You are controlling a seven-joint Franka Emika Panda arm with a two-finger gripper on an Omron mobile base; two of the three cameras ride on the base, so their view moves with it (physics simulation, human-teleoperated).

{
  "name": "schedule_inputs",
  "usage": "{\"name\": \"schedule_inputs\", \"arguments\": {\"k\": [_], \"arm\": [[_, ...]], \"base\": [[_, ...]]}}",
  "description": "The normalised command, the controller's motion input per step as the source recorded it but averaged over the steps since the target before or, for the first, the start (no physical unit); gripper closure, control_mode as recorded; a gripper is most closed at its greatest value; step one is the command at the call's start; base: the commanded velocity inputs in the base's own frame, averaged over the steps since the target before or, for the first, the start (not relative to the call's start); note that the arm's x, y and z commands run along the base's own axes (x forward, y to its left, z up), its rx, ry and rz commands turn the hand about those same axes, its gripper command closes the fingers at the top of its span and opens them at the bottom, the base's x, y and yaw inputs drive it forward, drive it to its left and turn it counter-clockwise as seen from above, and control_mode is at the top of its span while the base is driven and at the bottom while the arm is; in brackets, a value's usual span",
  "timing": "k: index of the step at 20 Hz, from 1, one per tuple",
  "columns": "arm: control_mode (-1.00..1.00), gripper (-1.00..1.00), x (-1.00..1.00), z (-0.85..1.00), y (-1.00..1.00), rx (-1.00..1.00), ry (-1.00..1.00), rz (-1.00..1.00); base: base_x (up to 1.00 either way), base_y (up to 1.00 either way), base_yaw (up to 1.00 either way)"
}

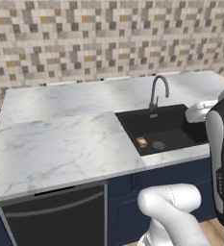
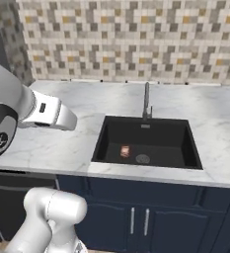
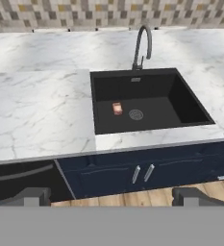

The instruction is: Pick up the bar soap and dish brush from the sink, and place them back in the cabinet, and close the cabinet doors.

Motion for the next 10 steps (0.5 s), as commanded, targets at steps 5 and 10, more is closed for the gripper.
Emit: {"name": "schedule_inputs", "arguments": {"k": [5, 10], "arm": [[1.00, -1.00, 0.00, 0.00, 0.00, 0.00, 0.00, 0.00], [1.00, -1.00, 0.00, 0.00, 0.00, 0.00, 0.00, 0.00]], "base": [[0.08, -0.47, 0.07], [0.34, -0.22, 0.00]]}}
